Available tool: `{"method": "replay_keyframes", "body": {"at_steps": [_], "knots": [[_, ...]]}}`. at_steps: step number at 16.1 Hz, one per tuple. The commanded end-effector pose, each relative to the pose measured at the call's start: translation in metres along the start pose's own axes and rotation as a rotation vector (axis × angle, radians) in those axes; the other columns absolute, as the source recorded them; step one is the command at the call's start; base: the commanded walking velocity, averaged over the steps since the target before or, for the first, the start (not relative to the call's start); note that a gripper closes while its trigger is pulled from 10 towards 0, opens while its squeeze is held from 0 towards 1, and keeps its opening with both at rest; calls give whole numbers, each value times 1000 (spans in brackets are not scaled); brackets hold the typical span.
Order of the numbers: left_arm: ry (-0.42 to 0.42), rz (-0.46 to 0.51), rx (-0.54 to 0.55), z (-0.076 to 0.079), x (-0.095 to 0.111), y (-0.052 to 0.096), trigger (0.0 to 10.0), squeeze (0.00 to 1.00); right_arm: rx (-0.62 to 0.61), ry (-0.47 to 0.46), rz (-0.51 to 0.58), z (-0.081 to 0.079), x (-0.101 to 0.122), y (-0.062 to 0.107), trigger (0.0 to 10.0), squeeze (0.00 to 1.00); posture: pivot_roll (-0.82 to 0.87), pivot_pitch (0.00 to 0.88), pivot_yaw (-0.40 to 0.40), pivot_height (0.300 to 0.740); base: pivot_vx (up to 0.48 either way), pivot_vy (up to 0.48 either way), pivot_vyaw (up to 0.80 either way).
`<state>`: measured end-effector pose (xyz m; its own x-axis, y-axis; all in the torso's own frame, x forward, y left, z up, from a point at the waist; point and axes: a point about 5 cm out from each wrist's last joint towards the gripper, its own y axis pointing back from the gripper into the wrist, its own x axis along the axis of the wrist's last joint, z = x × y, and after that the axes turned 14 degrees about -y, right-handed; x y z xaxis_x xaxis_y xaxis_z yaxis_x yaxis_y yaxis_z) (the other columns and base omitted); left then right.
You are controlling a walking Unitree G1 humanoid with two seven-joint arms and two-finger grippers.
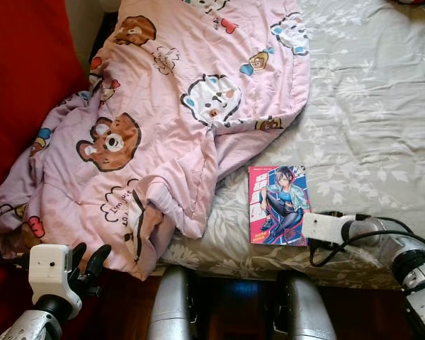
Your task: Clean up the room
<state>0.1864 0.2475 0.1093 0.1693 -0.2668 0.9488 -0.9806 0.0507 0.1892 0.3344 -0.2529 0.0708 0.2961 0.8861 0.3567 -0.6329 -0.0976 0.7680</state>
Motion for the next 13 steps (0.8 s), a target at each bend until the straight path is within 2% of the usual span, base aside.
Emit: {"method": "replay_keyframes", "body": {"at_steps": [1, 7, 9, 13], "knots": [[-16, -36, 23, -5, -7, 7, 10000, 0, 33, -12, -34, -13, -9, -4, 10000, 0, 180, 365, 115, 625, 0, 0, 0], [-20, -38, 23, -5, -7, 7, 10000, 0, 20, -28, -41, -15, -12, -4, 10000, 0, 181, 363, 117, 625, 0, 0, 0], [-22, -41, 25, -5, -7, 7, 10000, 0, 11, -31, 20, -15, -3, -6, 10000, 0, 181, 363, 117, 625, 0, 0, 0], [-51, -40, 25, -10, -7, 7, 10000, 0, 11, -17, 19, -15, -1, -6, 10000, 0, 185, 361, 117, 625, 0, 0, 0]]}}
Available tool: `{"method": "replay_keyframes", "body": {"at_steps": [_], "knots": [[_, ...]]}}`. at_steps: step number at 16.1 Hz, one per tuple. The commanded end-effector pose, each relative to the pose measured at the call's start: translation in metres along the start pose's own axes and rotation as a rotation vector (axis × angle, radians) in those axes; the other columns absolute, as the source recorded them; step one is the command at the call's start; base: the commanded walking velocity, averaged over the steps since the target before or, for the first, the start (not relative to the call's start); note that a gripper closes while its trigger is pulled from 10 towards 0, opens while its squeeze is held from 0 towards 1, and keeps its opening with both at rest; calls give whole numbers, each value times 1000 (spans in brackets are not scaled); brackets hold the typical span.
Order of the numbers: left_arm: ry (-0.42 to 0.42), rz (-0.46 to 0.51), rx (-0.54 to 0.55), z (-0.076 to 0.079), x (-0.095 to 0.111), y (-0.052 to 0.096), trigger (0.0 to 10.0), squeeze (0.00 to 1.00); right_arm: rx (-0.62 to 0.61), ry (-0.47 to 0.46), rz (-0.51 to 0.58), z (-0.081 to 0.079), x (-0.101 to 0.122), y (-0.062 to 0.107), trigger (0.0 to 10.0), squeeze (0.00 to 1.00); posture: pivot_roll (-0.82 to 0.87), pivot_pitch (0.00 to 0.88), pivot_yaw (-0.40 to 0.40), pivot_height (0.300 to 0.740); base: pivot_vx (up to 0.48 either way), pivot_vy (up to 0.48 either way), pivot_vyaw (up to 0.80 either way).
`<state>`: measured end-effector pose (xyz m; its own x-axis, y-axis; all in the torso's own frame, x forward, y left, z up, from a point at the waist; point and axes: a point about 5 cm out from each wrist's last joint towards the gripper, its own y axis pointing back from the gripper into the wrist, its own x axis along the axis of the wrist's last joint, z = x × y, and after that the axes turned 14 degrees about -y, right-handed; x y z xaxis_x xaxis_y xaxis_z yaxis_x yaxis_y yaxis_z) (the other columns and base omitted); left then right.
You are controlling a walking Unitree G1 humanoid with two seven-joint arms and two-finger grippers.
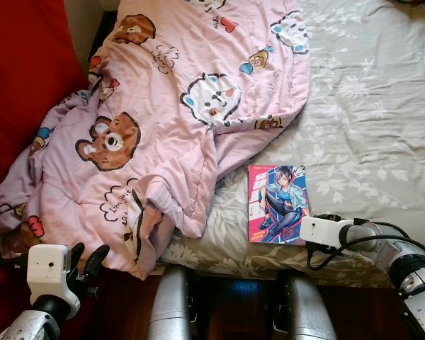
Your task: Clean up the room
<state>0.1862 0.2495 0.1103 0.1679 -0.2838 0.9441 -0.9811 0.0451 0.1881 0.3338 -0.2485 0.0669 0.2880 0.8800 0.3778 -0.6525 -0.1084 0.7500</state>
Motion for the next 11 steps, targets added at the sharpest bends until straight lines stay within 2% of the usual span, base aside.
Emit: {"method": "replay_keyframes", "body": {"at_steps": [1, 2, 3, 4, 11], "knots": [[-35, -41, 21, -8, -7, 7, 10000, 0, 29, -6, -4, -10, -3, -3, 10000, 0, 185, 361, 117, 625, 0, 0, 0], [-36, -42, 22, -8, -7, 7, 10000, 0, 27, -2, -7, -10, -3, -3, 6000, 0, 185, 358, 117, 625, 0, 0, 0], [-34, -42, 21, -7, -8, 7, 10000, 0, 24, 11, -18, -9, -4, -3, 510, 0, 185, 358, 117, 625, 0, 0, 0], [-33, -41, 19, -5, -7, 7, 10000, 0, 19, 12, -22, -9, -5, -3, 0, 0, 185, 358, 117, 625, 0, 0, 0], [-29, -39, 16, -4, -8, 7, 10000, 0, -4, 27, -29, -7, -6, -2, 0, 0, 183, 345, 114, 625, 0, 0, 0]]}}
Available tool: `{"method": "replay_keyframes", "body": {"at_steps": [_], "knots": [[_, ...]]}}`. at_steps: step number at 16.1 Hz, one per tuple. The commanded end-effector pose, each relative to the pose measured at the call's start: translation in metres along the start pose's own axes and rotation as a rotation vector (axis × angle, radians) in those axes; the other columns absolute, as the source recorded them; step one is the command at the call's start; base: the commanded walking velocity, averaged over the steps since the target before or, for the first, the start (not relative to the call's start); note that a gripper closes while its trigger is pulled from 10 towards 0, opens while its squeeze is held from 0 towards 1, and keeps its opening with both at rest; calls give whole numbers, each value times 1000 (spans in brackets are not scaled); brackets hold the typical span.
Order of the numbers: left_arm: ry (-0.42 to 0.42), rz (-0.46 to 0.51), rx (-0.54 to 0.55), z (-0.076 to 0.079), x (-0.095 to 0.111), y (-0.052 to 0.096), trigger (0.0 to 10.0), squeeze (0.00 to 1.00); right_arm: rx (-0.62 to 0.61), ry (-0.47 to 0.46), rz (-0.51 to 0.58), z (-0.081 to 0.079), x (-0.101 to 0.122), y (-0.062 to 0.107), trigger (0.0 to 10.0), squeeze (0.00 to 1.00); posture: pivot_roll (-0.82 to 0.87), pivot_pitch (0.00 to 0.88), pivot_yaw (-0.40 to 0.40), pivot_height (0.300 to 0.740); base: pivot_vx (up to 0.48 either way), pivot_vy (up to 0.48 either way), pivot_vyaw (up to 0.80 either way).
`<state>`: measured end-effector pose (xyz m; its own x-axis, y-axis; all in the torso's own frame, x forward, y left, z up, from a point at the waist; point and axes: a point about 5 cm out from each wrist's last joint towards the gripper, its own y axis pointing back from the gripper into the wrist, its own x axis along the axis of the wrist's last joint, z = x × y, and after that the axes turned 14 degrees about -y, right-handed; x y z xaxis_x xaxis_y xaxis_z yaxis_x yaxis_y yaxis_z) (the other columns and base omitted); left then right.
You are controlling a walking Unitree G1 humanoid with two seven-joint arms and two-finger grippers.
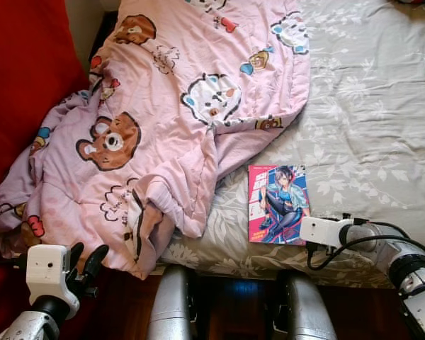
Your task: Clean up the room
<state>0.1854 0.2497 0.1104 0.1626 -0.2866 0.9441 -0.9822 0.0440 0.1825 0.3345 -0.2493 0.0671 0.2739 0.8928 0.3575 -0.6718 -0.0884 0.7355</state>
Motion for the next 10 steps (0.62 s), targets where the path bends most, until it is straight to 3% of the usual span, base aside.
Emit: {"method": "replay_keyframes", "body": {"at_steps": [1, 10], "knots": [[-27, -44, 12, -3, -7, 6, 10000, 0, 24, 4, -20, -8, -5, -2, 0, 0, 182, 343, 113, 625, 0, 0, 0], [-34, -41, 1, 0, -6, 5, 10000, 0, 33, 5, 1, -20, -2, -7, 0, 0, 189, 334, 111, 625, 0, 0, 0]]}}
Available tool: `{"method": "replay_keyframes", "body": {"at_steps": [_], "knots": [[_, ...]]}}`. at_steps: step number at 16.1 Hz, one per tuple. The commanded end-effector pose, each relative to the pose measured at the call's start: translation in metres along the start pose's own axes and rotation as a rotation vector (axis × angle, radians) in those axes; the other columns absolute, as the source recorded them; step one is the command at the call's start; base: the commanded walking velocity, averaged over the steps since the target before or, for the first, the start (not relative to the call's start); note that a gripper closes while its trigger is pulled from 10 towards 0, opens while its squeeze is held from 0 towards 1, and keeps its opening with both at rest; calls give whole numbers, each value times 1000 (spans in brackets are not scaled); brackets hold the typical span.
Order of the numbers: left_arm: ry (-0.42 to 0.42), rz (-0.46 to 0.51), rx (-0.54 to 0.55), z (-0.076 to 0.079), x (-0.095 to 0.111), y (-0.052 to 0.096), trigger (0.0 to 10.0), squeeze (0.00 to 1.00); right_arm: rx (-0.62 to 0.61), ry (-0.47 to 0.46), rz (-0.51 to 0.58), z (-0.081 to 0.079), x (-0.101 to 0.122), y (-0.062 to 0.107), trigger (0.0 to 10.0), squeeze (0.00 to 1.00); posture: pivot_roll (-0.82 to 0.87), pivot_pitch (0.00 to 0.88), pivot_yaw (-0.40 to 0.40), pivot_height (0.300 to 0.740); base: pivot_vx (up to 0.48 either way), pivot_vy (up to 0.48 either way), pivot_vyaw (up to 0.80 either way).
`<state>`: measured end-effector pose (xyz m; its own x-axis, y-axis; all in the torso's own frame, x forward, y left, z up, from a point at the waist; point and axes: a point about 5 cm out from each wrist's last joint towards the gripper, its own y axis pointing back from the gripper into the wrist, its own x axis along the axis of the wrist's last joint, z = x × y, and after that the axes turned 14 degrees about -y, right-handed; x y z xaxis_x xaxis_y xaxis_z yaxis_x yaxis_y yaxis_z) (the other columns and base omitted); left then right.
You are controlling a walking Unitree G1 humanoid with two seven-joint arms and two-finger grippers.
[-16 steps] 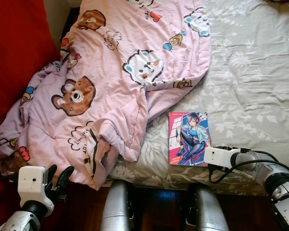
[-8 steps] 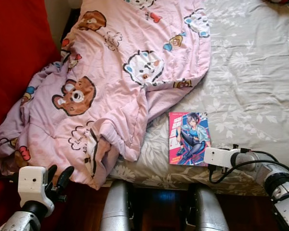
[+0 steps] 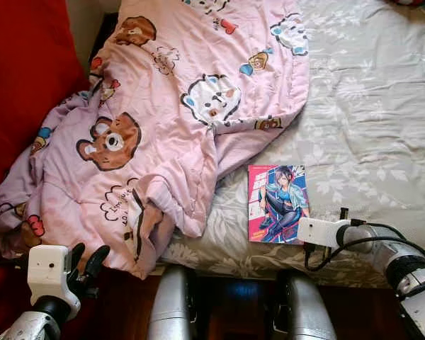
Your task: Clean up the room
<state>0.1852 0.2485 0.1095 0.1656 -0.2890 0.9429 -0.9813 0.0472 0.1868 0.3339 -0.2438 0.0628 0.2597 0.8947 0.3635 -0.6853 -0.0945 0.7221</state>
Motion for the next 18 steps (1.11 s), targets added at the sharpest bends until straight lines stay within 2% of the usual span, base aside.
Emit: {"method": "replay_keyframes", "body": {"at_steps": [1, 3, 5, 6, 8, 11, 12, 13, 14, 15, 16, 18], "knots": [[-30, -38, 8, -1, -6, 5, 10000, 0, 39, -4, -8, -16, -5, -4, 0, 0, 188, 334, 109, 625, 0, 0, 0], [-27, -34, 14, -1, -6, 4, 10000, 0, -22, -79, 8, -12, -7, -3, 0, 0, 187, 330, 104, 625, 0, 0, 0], [-19, -26, 28, -2, -5, 3, 10000, 0, -87, -107, -22, -6, -28, 5, 0, 0, 182, 323, 100, 625, 0, 0, 0], [-17, -28, 29, -1, -7, 1, 10000, 0, -111, -154, -19, -2, -37, 10, 0, 0, 151, 320, 90, 625, 0, 0, 0], [2, -32, 30, 2, -11, -4, 10000, 0, -171, -331, 74, 5, -51, 22, 0, 0, 116, 309, 79, 625, 0, 0, 0], [34, -2, 26, 13, -11, -20, 10000, 0, -226, -756, 414, -12, -36, 29, 0, 0, 74, 272, 53, 625, 0, 0, 0], [40, 5, 28, 15, -10, -24, 10000, 0, -253, -853, 501, -20, -29, 32, 0, 0, 69, 259, 49, 625, 0, 0, 0], [49, 19, 34, 17, -10, -29, 10000, 0, -292, -983, 596, -34, -18, 36, 1294, 0, 60, 244, 42, 625, 0, 0, 0], [58, 42, 54, 18, -9, -34, 10000, 0, -364, -1196, 654, -52, -8, 37, 10000, 0, 45, 227, 36, 625, 0, 0, 0], [72, 63, 67, 18, -7, -38, 10000, 0, -440, -1349, 642, -67, -7, 36, 10000, 0, 34, 214, 32, 625, 0, 0, 0], [94, 88, 75, 18, -7, -45, 10000, 0, -512, -1461, 615, -95, -6, 39, 10000, 0, 39, 190, 27, 625, 0, 0, 0], [113, 97, 74, 20, -7, -53, 10000, 0, -505, -1418, 633, -106, 3, 39, 10000, 0, 26, 177, 24, 625, 0, 0, 0]]}}
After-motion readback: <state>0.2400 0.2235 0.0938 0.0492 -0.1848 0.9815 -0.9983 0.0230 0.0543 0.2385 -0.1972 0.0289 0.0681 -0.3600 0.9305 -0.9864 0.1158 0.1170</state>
